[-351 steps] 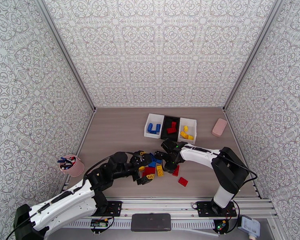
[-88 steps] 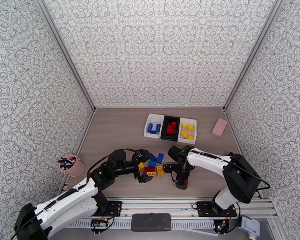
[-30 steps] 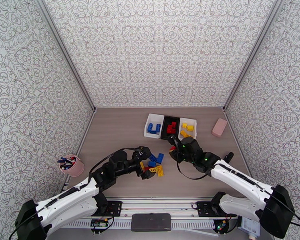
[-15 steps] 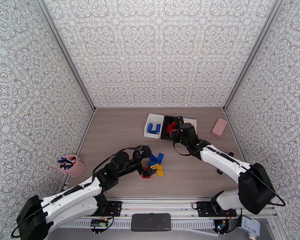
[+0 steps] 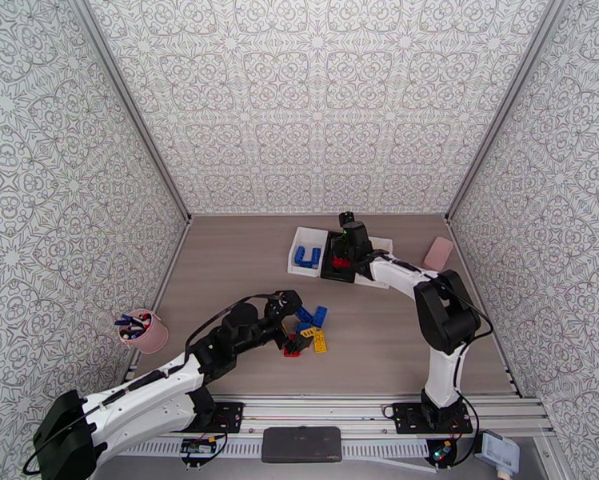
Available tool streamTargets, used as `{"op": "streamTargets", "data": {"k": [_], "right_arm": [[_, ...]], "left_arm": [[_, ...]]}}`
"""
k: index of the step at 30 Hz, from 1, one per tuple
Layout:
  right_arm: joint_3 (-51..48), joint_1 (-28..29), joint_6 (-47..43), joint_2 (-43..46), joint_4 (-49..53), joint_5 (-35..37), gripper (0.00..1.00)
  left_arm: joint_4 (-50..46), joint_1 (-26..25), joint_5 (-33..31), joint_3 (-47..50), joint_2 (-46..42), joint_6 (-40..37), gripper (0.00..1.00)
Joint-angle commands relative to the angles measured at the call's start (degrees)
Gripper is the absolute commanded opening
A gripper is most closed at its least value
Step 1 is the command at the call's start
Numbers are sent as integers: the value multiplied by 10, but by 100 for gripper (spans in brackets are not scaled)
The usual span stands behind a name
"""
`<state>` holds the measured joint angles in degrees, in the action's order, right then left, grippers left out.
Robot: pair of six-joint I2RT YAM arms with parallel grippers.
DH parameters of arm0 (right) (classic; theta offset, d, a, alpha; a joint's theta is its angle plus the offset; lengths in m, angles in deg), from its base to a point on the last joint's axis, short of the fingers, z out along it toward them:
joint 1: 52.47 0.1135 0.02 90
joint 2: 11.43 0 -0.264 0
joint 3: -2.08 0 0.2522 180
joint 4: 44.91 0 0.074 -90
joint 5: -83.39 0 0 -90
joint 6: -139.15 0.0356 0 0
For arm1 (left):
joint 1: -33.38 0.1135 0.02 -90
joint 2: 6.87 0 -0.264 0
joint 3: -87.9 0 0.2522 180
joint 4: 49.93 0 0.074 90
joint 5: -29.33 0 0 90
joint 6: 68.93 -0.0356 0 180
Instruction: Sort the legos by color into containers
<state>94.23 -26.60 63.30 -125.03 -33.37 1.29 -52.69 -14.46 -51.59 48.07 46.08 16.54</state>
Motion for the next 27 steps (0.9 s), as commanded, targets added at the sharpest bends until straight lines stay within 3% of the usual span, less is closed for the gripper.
{"op": "streamTargets", "data": {"k": [1,3,6,10,16,22,27], "right_arm": [[27,-6,-7,-23,-31,-17,7],[30,-6,-9,-29,-34,-17,10],[33,-6,-13,-25,-24,-11,24],[9,-6,-22,8,-27,-10,45],[-43,-6,-48,72,-35,-21,67],[-131,-6,-111,158,-76,-94,92],[-188,-6,-155,236,-68,-153,100]], "left_arm": [[13,6,-6,3,1,8,100],[16,9,-6,3,2,9,100],[15,13,-13,0,2,17,100],[8,13,-69,-5,-4,40,100],[-28,12,-151,-20,-1,83,100],[-129,14,-267,-65,36,226,100],[-213,14,-337,-90,69,352,99]]}}
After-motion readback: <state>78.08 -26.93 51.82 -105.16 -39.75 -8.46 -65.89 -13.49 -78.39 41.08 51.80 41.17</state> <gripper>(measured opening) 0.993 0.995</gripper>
